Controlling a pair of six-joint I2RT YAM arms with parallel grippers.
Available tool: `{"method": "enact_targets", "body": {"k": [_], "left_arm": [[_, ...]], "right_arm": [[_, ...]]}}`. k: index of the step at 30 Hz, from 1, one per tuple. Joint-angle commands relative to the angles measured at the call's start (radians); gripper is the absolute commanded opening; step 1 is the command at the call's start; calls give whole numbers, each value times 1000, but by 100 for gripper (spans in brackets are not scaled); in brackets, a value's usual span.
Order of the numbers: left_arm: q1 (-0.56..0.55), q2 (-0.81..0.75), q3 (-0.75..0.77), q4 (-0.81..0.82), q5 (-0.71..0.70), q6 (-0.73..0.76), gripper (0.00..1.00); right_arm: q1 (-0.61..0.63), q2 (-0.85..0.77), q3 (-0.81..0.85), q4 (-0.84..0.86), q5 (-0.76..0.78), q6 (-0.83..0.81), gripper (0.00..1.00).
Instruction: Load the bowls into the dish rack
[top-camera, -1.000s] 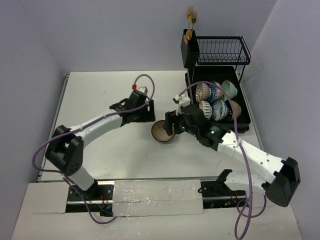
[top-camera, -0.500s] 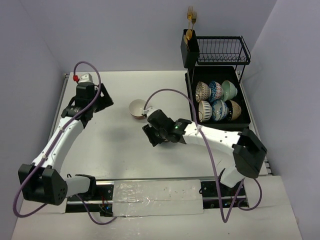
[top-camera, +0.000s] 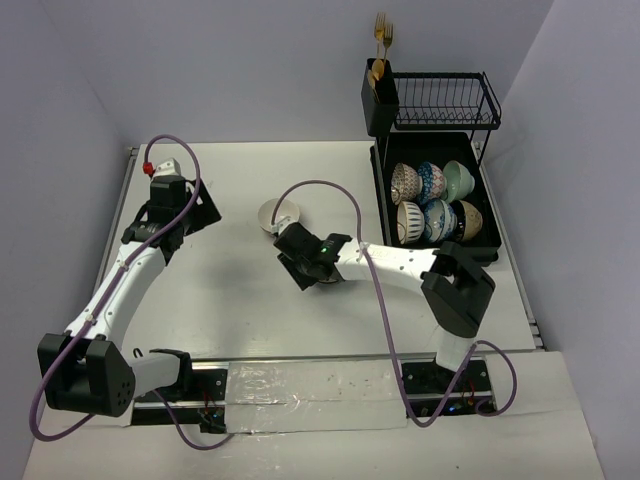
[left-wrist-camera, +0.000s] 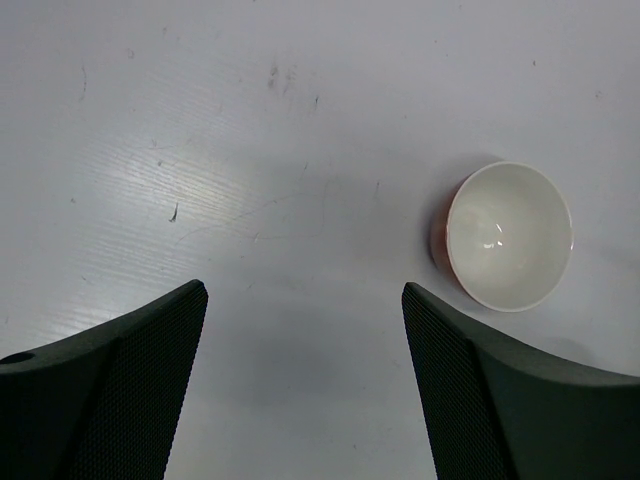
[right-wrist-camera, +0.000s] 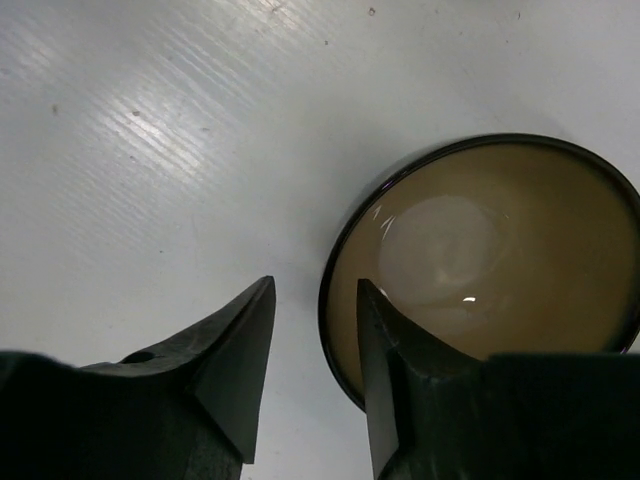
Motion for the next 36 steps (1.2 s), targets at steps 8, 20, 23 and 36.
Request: {"method": "enact_targets", "body": {"k": [8, 20, 23, 36], "left_arm": [[4, -9, 7, 30, -24, 27, 84], [4, -24, -1, 32, -30, 32, 84], [4, -23, -2, 33, -25, 32, 84], [4, -42, -5, 38, -18, 35, 84]], "right_arm": [[8, 29, 63, -10, 41, -13, 36], [6, 53, 86, -25, 18, -17, 24], [6, 33, 90, -35, 30, -14, 5], [-136, -401, 208, 108, -2, 12, 0]]}}
